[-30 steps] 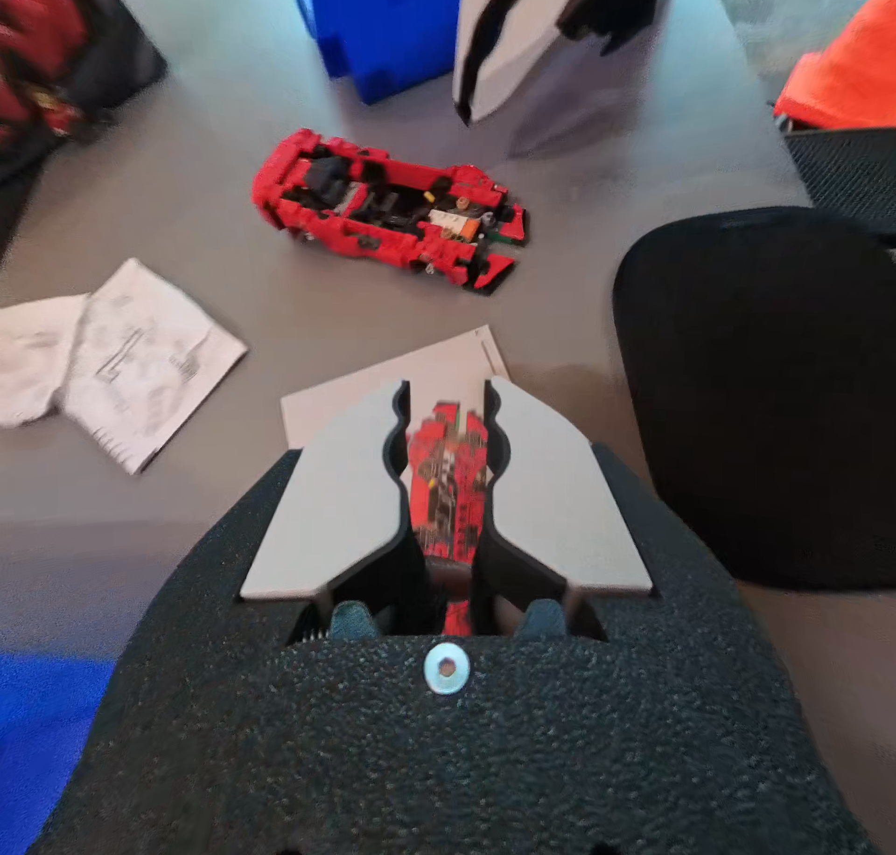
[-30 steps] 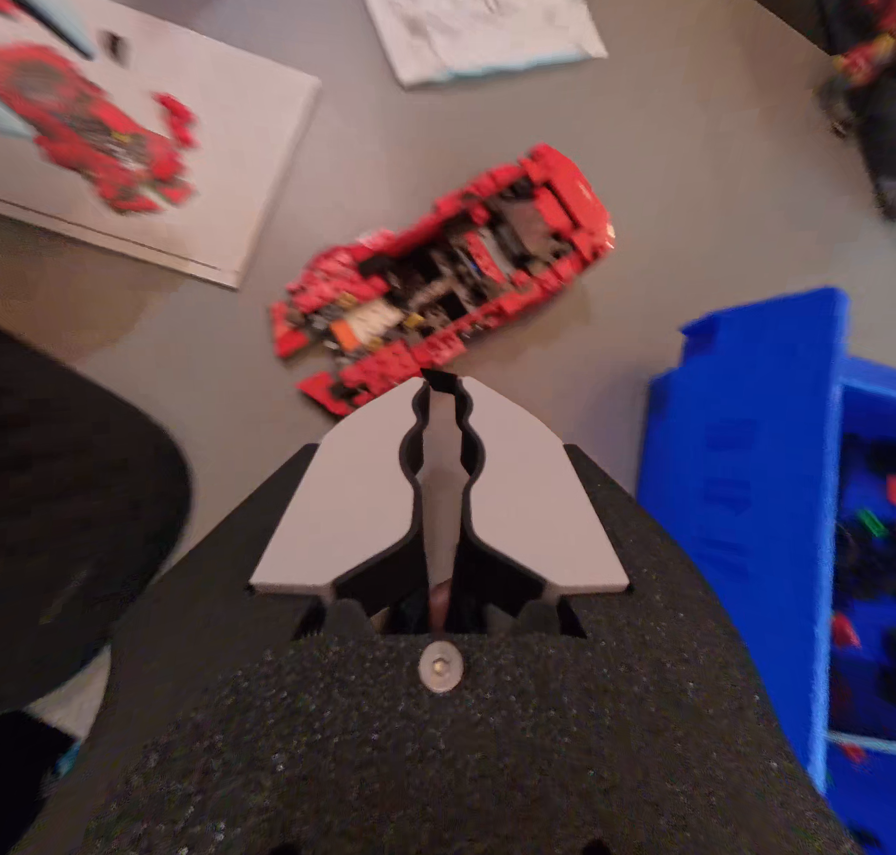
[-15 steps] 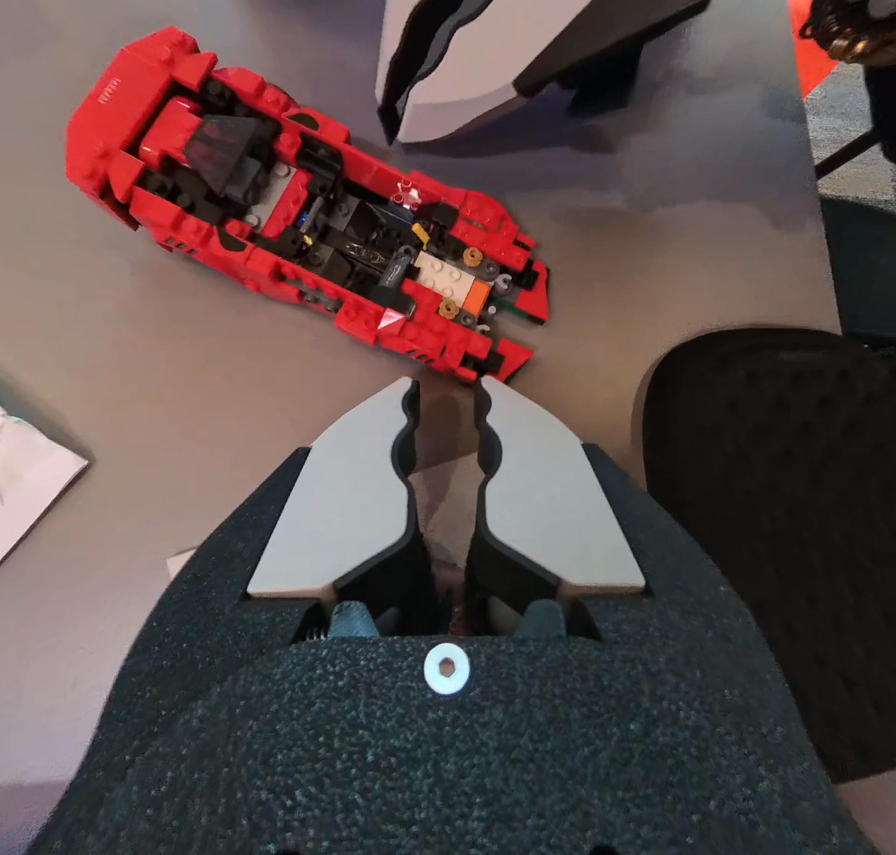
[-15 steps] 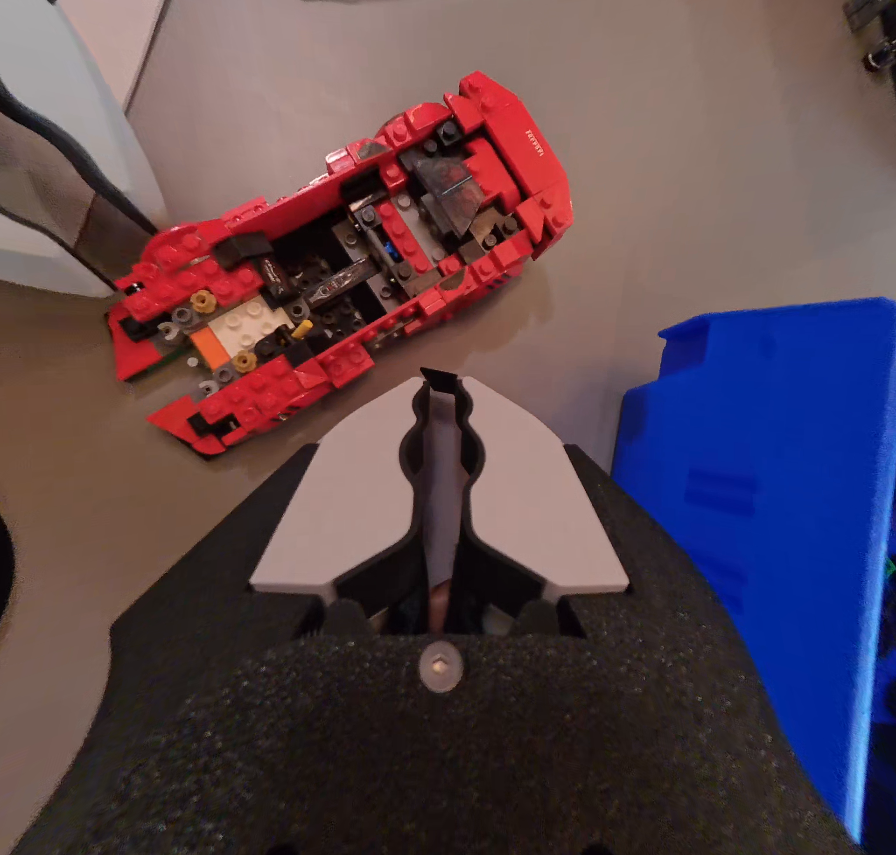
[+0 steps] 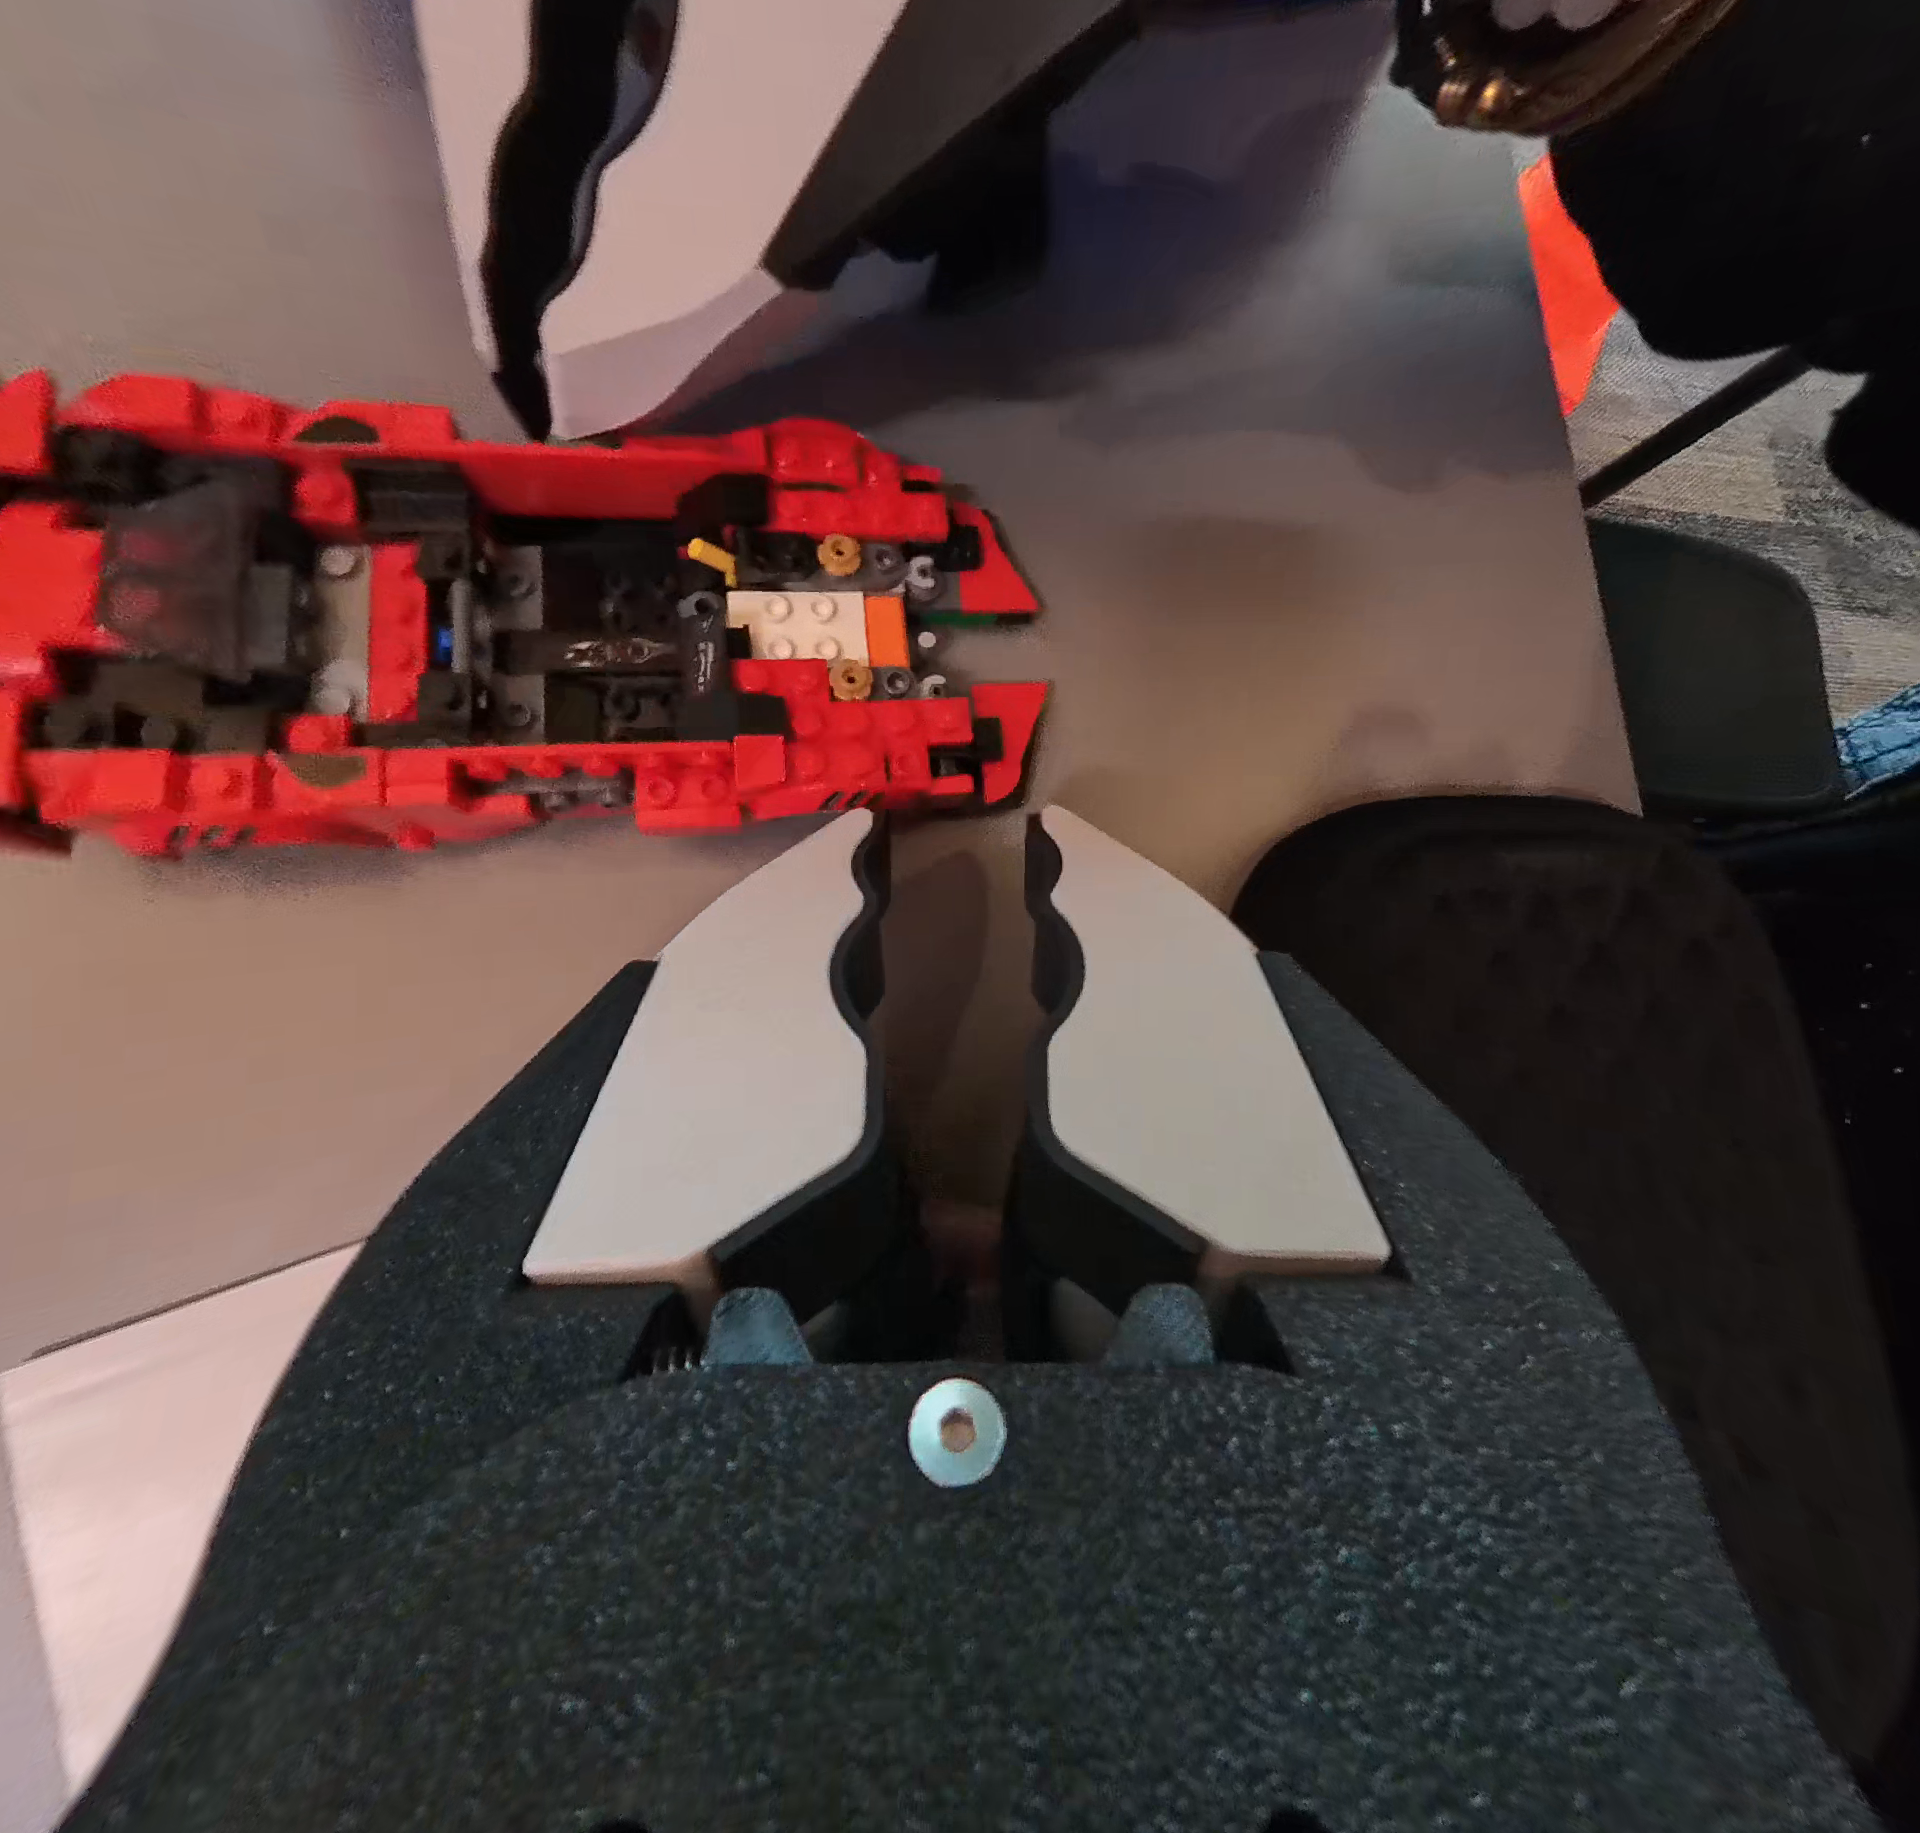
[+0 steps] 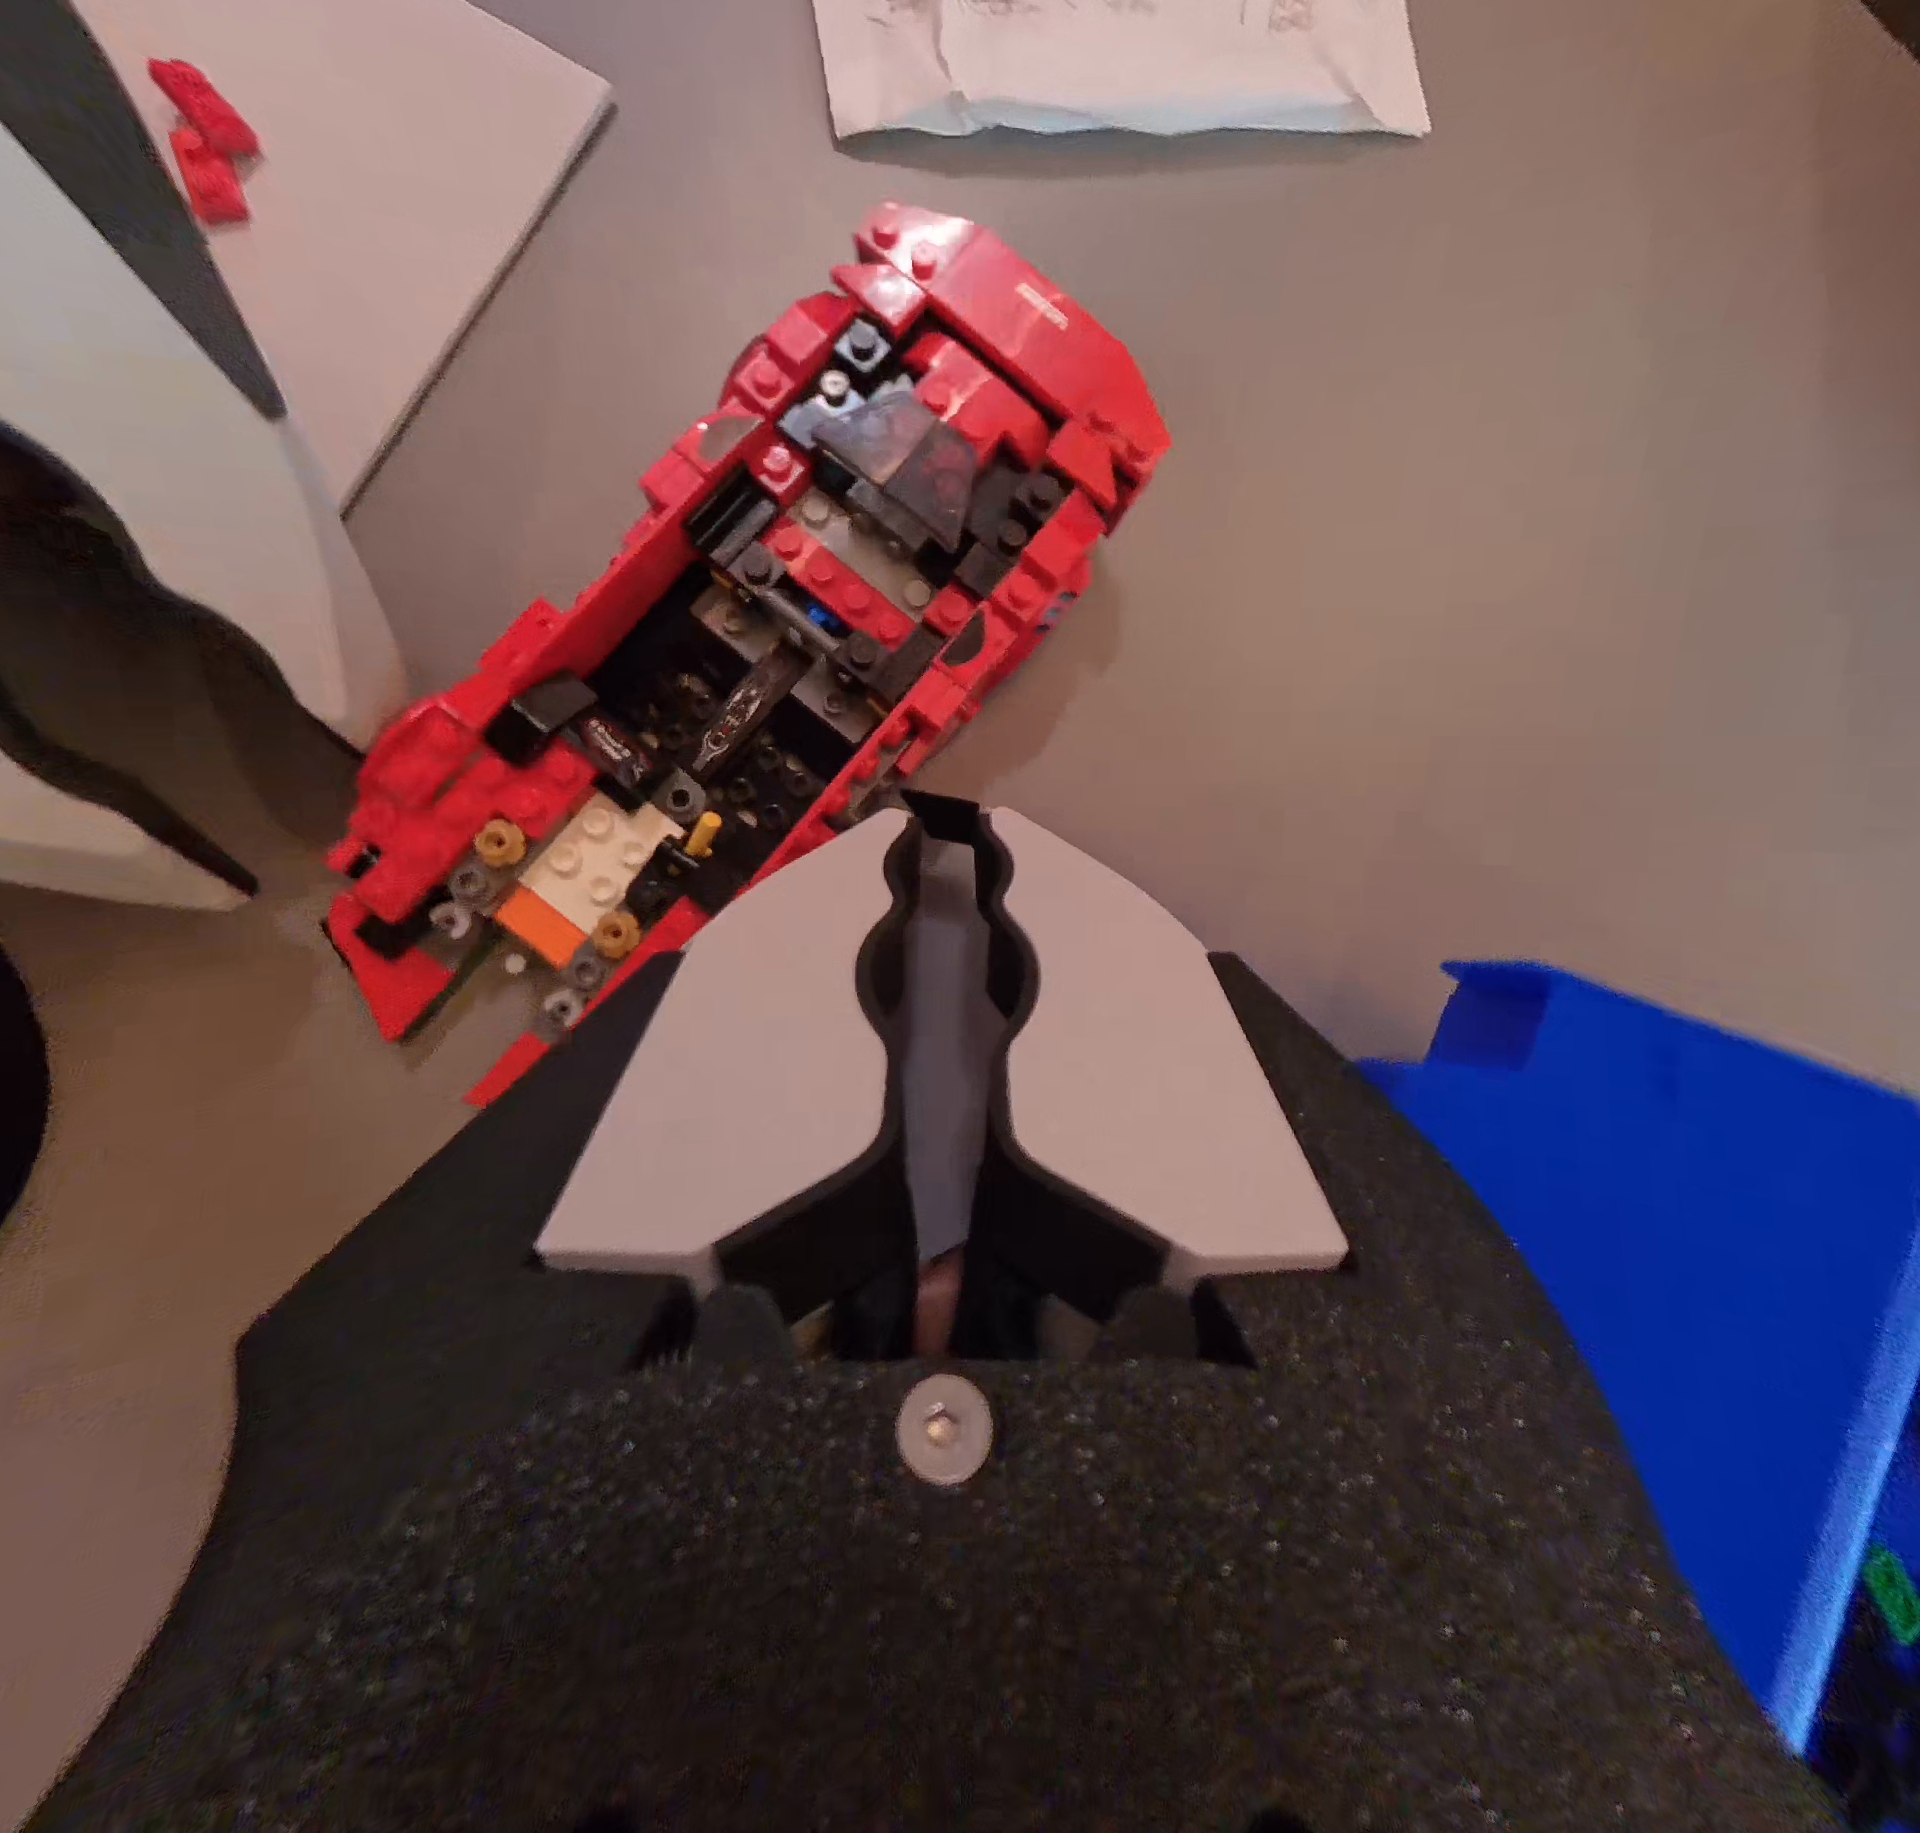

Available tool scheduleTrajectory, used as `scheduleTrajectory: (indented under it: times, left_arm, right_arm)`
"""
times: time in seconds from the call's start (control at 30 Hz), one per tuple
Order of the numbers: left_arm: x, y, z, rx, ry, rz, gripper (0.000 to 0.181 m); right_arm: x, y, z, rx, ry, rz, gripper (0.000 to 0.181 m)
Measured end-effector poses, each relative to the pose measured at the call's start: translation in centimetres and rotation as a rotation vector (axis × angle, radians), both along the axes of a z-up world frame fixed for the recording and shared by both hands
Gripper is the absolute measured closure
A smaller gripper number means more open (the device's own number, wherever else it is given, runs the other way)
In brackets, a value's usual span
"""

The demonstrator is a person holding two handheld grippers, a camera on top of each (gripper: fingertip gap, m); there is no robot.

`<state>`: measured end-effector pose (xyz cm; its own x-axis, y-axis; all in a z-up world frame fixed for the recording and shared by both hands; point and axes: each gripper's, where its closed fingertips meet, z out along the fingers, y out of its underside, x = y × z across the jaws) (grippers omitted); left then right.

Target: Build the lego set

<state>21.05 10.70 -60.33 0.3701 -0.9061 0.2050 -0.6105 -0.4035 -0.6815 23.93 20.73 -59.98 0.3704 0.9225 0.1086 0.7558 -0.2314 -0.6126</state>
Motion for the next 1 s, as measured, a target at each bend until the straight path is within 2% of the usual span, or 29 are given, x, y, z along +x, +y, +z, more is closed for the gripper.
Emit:
scheduleTrajectory:
  times: [0.1, 0.17, 0.27, 0.4, 0.5, 0.67, 0.83, 1.0]
  left_arm:
    - [-0.3, -1.0, 0.2, -0.035, -0.004, -0.016, 0.156]
    - [-2.5, -1.3, 1.6, -0.012, 0.010, -0.006, 0.156]
    - [-9.0, -0.8, 5.0, 0.101, 0.052, 0.074, 0.156]
    - [-20.5, 0.8, 9.5, 0.354, 0.235, 0.247, 0.157]
    - [-25.6, 0.8, 12.0, 0.418, 0.284, 0.340, 0.157]
    - [-28.6, 1.1, 14.2, 0.524, 0.340, 0.361, 0.159]
    - [-30.0, 1.7, 15.2, 0.535, 0.314, 0.358, 0.159]
    - [-31.4, 1.9, 13.5, 0.467, 0.234, 0.374, 0.159]
  right_arm:
    - [-0.4, 0.3, 0.0, 0.004, -0.040, 0.026, 0.171]
    - [-0.4, 0.5, 0.4, 0.022, -0.049, 0.009, 0.171]
    - [0.4, 0.9, 1.8, 0.080, -0.070, -0.057, 0.171]
    - [1.2, 1.0, 4.1, 0.181, -0.108, -0.124, 0.171]
    - [0.4, -0.3, 5.2, 0.140, -0.068, -0.137, 0.171]
    - [-1.0, -2.3, 5.1, 0.066, -0.072, -0.149, 0.171]
    - [-2.7, -4.2, 4.8, 0.002, -0.039, -0.179, 0.171]
    - [-3.9, -5.5, 4.4, -0.043, 0.008, -0.224, 0.171]
